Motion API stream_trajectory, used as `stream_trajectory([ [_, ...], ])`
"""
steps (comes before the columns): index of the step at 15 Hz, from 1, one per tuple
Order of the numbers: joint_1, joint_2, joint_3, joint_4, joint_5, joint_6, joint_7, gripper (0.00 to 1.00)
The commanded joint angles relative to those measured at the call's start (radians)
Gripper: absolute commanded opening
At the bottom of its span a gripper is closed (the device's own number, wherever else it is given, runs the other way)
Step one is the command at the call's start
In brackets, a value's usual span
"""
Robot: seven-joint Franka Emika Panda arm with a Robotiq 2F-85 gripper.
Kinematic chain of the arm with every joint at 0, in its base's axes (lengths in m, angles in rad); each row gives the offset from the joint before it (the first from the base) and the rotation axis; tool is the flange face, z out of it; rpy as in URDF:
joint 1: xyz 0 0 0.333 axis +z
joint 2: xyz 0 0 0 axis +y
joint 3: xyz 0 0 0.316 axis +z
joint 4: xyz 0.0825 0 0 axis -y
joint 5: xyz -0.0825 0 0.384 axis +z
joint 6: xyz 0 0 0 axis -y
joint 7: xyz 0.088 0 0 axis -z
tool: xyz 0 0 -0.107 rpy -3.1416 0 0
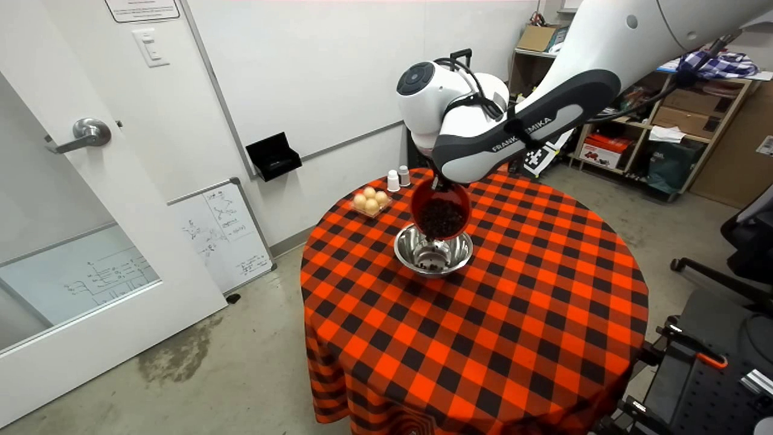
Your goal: Pour the beans in the red bowl into the metal bowl
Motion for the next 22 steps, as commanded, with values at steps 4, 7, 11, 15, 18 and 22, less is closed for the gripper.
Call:
stream_trajectory([
  [4, 0.048, -0.045, 0.004, -0.076, -0.177, -0.005, 0.134, 0.03],
  [7, 0.052, -0.043, 0.021, -0.085, -0.213, -0.013, 0.165, 0.03],
  [11, 0.054, -0.043, 0.037, -0.082, -0.243, -0.015, 0.198, 0.03],
  [15, 0.059, -0.045, 0.038, -0.082, -0.297, -0.014, 0.244, 0.03],
  [18, 0.063, -0.052, 0.04, -0.085, -0.366, -0.016, 0.292, 0.03],
  [22, 0.058, -0.067, 0.058, -0.094, -0.447, -0.028, 0.347, 0.03],
])
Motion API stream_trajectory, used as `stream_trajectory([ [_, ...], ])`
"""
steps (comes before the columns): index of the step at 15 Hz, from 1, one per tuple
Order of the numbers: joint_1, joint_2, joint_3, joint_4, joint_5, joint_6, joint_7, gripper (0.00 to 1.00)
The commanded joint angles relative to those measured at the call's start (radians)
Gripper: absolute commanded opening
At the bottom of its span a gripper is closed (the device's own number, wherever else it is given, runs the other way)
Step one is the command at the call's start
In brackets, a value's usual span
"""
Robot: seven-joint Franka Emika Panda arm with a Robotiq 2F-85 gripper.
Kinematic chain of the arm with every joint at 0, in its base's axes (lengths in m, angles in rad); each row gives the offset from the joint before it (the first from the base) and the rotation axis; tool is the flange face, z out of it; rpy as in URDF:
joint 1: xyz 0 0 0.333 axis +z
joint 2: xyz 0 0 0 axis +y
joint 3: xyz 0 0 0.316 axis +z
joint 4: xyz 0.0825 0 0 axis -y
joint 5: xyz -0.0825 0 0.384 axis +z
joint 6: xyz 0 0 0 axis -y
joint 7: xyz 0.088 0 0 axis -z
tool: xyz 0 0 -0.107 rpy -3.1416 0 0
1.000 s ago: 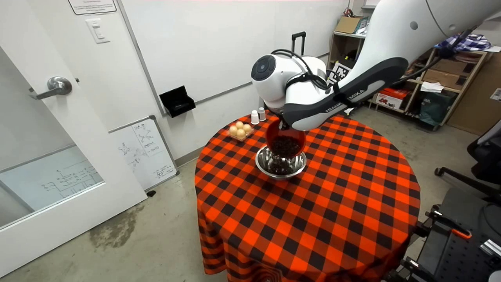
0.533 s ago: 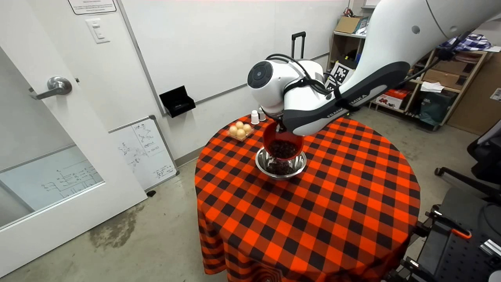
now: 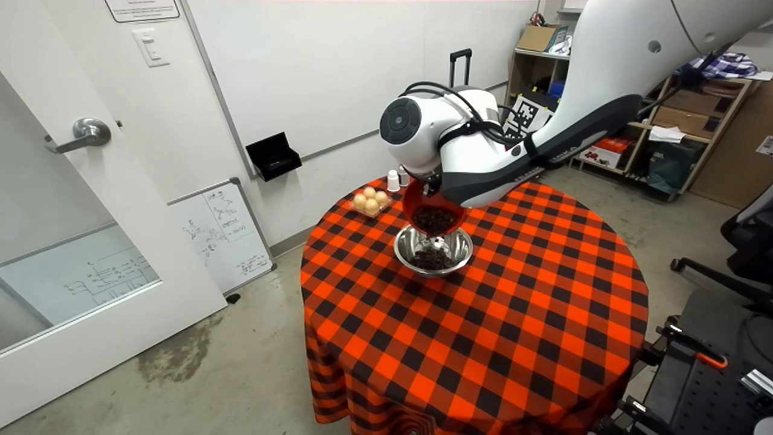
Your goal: Pour the beans in the red bowl into the metal bowl
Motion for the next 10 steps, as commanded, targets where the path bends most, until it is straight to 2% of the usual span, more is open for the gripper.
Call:
stream_trajectory([
  [1, 0.003, -0.041, 0.019, -0.031, -0.08, -0.028, 0.064, 0.03],
  [6, 0.0, -0.059, 0.045, -0.042, -0.137, -0.068, 0.101, 0.03],
  [10, -0.001, -0.073, 0.061, -0.059, -0.235, -0.094, 0.174, 0.03],
])
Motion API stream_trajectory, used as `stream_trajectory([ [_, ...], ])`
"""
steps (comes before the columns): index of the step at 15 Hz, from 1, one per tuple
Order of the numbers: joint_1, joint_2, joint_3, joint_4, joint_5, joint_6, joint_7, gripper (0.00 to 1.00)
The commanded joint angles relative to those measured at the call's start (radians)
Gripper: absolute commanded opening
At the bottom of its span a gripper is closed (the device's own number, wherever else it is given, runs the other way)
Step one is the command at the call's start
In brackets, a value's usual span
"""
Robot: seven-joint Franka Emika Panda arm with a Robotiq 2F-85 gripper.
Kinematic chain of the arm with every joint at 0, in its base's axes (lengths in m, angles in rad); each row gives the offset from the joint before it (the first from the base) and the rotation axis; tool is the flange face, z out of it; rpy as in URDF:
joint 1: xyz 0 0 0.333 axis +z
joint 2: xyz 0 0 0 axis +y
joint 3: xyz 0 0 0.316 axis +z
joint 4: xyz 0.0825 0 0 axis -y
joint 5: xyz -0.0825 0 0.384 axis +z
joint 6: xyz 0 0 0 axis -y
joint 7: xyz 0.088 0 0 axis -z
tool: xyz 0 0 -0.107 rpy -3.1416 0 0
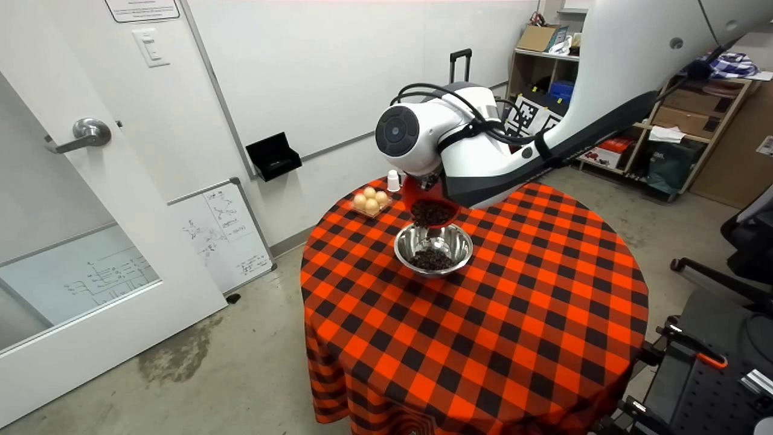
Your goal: Pour the beans in the red bowl into the metal bowl
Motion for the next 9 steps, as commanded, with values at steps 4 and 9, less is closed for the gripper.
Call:
stream_trajectory([
  [4, -0.012, -0.047, 0.045, -0.057, -0.113, -0.064, 0.09, 0.03],
  [9, -0.031, -0.043, 0.077, -0.061, -0.085, -0.103, 0.06, 0.03],
])
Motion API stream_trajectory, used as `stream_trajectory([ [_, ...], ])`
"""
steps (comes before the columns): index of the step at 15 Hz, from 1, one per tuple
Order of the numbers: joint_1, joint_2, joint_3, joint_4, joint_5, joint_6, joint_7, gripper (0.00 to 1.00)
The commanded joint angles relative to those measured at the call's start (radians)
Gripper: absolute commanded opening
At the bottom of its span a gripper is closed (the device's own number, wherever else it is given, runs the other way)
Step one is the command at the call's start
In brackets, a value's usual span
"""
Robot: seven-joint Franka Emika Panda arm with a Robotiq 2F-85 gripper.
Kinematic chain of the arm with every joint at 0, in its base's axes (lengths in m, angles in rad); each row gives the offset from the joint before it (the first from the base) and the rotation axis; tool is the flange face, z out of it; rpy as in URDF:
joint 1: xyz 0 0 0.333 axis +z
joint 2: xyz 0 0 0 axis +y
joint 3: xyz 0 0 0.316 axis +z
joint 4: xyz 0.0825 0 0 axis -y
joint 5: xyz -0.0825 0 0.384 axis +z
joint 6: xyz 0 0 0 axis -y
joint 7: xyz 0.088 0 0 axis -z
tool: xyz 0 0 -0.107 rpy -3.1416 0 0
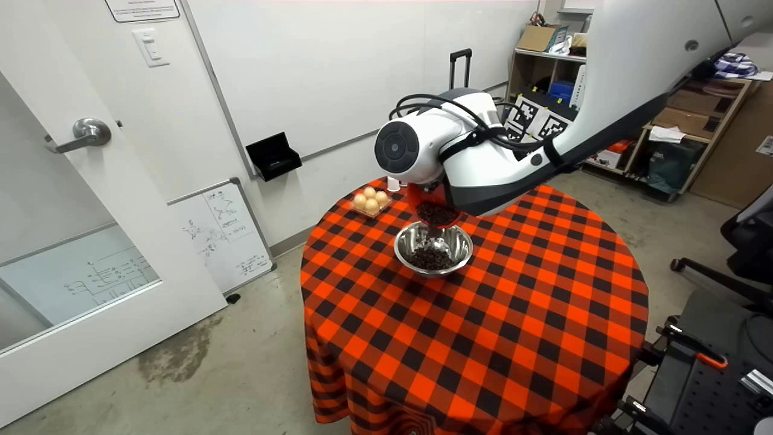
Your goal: Pour the beans in the red bowl into the metal bowl
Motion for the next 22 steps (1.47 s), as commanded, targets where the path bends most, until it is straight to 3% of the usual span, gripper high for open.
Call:
stream_trajectory([
  [1, -0.025, -0.02, 0.035, -0.022, 0.003, -0.04, -0.011, 0.03],
  [5, -0.049, -0.005, 0.052, -0.016, 0.046, -0.055, -0.04, 0.03],
  [11, -0.085, 0.024, 0.06, 0.01, 0.199, -0.061, -0.121, 0.03],
  [22, -0.127, 0.08, 0.019, 0.182, 0.51, -0.127, -0.256, 0.03],
])
